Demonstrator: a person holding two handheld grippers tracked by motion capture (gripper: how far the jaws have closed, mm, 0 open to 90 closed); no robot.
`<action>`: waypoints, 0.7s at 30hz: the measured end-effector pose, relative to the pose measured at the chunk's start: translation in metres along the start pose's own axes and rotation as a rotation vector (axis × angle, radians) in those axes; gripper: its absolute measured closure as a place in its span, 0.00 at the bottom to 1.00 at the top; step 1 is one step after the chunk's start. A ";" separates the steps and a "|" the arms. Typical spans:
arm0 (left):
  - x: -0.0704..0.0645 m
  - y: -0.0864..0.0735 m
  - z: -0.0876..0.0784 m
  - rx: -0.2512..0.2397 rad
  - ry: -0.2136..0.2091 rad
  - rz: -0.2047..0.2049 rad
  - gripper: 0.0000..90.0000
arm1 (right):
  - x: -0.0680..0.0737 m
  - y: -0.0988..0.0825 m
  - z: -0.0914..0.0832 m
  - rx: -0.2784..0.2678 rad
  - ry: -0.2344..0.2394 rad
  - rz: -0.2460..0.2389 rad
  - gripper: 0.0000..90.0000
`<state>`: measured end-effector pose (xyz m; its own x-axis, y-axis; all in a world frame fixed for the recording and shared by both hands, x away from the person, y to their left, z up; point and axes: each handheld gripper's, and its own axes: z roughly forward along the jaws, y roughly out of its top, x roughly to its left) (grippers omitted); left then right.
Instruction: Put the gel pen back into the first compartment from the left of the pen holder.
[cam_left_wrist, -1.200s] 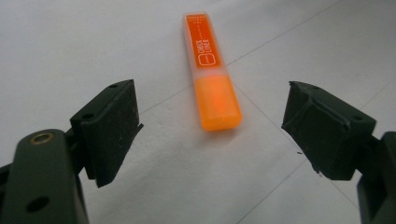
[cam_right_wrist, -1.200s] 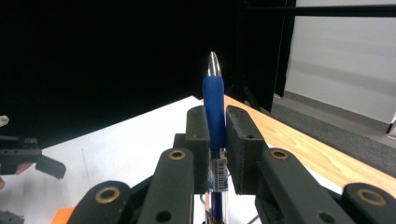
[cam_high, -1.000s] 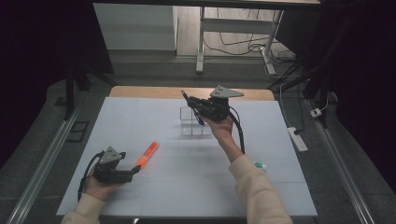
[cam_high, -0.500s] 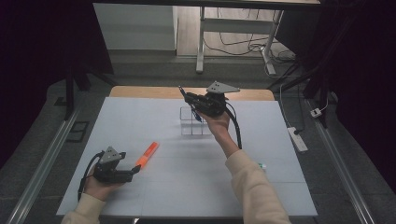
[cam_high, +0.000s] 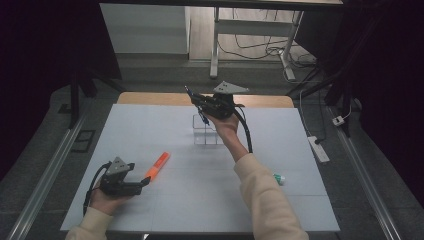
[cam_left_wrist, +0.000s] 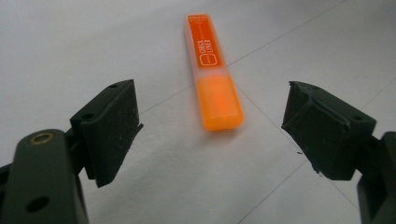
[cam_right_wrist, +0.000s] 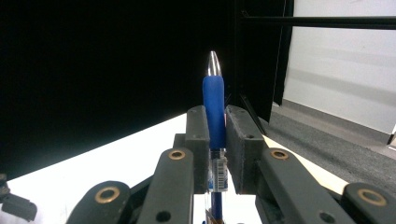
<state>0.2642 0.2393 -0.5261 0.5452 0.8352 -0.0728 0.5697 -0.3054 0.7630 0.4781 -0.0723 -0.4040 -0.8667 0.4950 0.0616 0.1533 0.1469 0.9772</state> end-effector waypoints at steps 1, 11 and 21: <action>0.000 0.000 0.000 0.000 0.000 -0.001 0.21 | -0.001 0.000 0.002 -0.001 0.001 0.001 0.88; 0.000 0.000 0.001 0.006 -0.001 0.000 0.21 | -0.006 -0.006 0.019 -0.030 0.008 0.015 0.87; 0.001 -0.001 0.002 0.010 -0.001 -0.002 0.21 | -0.010 -0.015 0.025 -0.013 -0.007 0.018 0.85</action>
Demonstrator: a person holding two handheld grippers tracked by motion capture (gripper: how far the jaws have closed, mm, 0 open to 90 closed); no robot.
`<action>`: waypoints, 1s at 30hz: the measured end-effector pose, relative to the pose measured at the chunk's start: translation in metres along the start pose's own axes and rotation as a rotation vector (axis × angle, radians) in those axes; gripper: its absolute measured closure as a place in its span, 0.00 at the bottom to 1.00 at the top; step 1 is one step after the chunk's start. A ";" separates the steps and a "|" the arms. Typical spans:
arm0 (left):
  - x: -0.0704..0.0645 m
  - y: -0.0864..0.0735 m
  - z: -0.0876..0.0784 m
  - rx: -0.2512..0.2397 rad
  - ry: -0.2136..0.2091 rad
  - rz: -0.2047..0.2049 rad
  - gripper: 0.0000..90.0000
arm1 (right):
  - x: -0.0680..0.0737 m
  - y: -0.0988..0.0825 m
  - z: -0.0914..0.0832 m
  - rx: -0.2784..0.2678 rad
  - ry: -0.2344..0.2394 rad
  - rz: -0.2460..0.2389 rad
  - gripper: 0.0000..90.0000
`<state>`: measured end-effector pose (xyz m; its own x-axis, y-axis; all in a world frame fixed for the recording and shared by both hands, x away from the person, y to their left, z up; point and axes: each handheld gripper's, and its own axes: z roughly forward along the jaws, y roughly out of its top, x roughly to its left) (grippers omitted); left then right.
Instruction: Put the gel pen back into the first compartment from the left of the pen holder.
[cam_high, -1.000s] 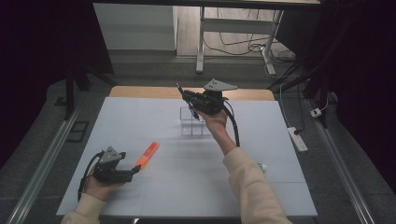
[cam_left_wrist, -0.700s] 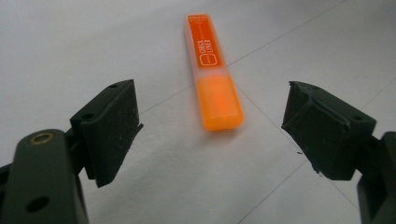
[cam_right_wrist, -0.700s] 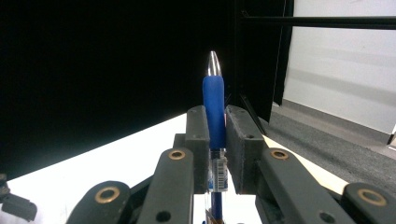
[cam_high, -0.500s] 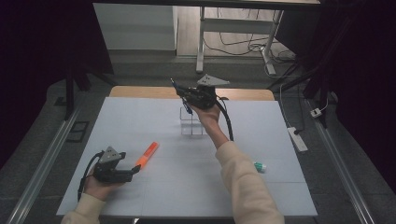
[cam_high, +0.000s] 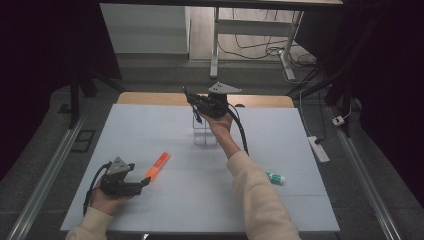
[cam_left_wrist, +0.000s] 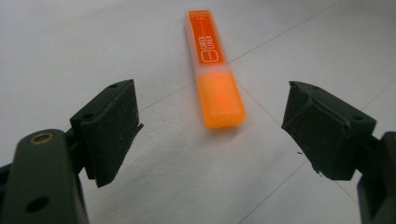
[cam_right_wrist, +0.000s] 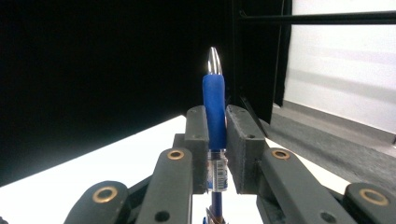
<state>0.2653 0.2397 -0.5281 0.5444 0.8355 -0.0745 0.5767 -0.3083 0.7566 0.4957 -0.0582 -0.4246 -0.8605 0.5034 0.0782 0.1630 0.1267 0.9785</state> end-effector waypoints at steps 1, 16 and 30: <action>0.000 0.000 0.000 0.000 0.000 0.000 0.21 | 0.000 -0.001 -0.001 0.009 -0.010 -0.009 0.79; 0.000 0.000 0.000 0.002 0.004 0.001 0.21 | -0.003 -0.006 -0.030 0.071 -0.021 0.003 0.60; -0.001 0.001 0.001 0.008 0.010 0.004 0.21 | -0.001 -0.019 -0.061 0.121 -0.026 -0.019 0.60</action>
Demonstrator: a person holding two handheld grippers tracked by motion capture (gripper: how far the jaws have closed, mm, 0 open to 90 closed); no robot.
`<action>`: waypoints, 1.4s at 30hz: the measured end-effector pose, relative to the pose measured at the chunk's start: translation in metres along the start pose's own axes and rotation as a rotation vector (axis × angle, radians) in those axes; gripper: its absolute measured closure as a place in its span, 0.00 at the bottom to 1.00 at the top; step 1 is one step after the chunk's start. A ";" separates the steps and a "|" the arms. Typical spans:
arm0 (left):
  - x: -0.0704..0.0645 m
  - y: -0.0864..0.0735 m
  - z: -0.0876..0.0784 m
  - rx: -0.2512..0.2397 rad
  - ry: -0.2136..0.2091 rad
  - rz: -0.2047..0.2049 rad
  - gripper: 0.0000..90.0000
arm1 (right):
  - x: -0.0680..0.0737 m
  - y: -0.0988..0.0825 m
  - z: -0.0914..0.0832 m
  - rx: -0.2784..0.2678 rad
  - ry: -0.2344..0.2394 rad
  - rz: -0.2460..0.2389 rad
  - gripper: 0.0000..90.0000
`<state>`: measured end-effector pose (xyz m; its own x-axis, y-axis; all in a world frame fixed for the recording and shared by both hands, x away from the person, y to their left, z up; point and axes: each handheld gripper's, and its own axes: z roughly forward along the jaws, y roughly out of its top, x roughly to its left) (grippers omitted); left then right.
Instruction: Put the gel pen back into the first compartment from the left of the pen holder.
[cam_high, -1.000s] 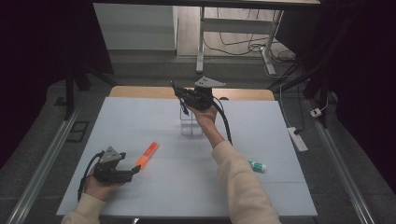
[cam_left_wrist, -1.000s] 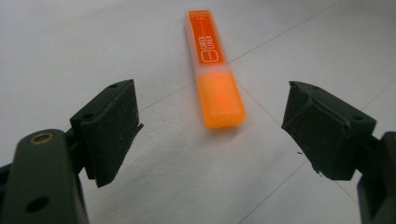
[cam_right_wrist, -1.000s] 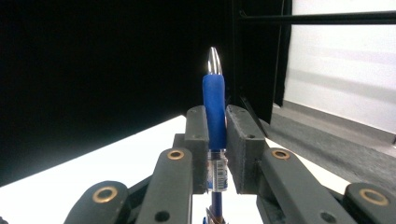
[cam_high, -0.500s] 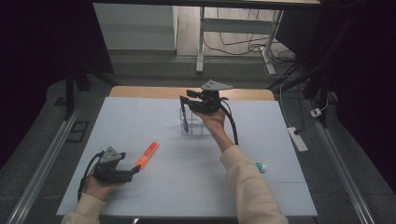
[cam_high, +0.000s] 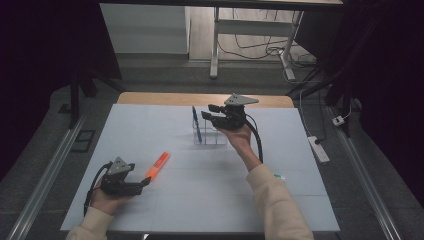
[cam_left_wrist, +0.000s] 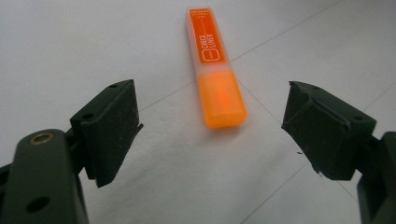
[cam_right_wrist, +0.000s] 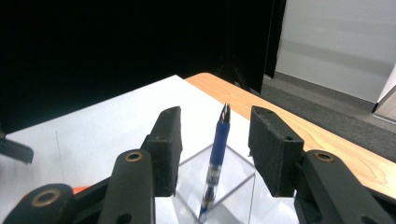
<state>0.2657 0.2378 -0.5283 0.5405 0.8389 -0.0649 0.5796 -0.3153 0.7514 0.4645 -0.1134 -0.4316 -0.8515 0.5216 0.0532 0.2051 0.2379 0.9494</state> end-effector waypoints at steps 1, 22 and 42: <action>0.000 0.000 0.000 0.000 0.000 0.001 0.21 | 0.000 -0.001 -0.002 0.000 0.002 -0.002 0.60; -0.001 0.001 0.001 0.004 0.004 0.003 0.21 | -0.002 -0.049 -0.063 0.099 -0.008 0.042 0.58; 0.000 0.001 0.002 0.002 0.000 0.000 0.21 | 0.013 -0.082 -0.122 0.164 -0.045 0.033 0.52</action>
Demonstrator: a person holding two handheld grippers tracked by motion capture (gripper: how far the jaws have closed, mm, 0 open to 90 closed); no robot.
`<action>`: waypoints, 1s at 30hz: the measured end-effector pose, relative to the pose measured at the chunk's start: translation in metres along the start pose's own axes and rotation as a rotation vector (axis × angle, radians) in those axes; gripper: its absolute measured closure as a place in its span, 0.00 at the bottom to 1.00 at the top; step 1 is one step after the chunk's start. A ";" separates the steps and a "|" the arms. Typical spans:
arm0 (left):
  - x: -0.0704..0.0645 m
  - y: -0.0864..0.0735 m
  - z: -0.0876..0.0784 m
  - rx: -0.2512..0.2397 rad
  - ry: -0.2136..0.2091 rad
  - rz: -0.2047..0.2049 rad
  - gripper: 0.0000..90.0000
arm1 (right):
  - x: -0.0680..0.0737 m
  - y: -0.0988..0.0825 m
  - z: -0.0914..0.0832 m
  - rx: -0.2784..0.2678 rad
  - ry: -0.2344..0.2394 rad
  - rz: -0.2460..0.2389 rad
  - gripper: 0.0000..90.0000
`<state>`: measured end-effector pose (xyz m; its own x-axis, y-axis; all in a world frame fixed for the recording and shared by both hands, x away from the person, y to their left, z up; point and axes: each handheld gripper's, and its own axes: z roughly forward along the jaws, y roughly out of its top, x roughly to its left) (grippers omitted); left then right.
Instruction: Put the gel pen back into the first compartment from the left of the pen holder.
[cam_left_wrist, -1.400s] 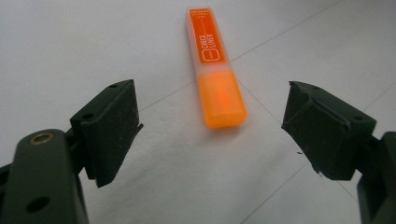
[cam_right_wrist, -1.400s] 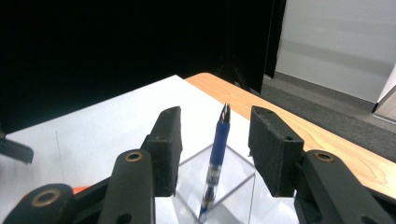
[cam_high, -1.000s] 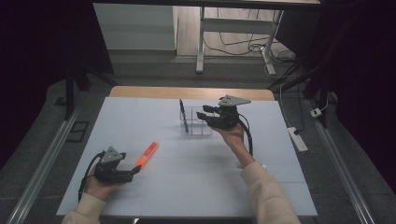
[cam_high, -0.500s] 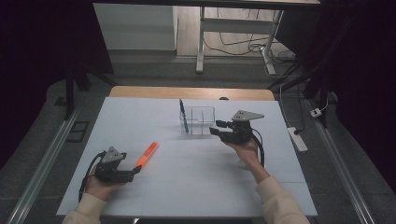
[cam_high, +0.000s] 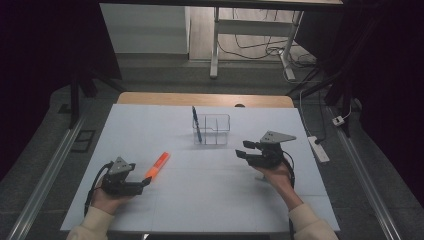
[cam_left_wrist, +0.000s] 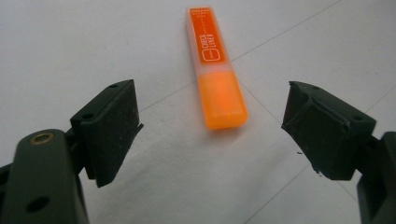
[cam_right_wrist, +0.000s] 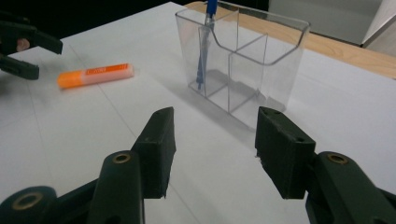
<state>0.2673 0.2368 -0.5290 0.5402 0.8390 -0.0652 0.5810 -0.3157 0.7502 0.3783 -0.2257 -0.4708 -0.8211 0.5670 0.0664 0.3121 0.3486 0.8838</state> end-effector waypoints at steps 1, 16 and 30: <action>0.000 0.000 0.000 -0.001 0.000 0.000 0.21 | 0.001 -0.002 -0.003 0.010 -0.004 -0.003 0.51; 0.000 0.001 0.000 -0.006 0.000 0.003 0.21 | 0.009 -0.035 -0.035 0.053 -0.024 -0.013 0.49; 0.000 0.011 -0.009 -0.019 0.004 0.003 0.21 | 0.008 -0.038 -0.040 0.059 -0.029 -0.026 0.48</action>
<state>0.2680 0.2375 -0.5144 0.5389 0.8402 -0.0605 0.5678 -0.3093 0.7629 0.3407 -0.2642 -0.4854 -0.8152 0.5785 0.0292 0.3191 0.4065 0.8561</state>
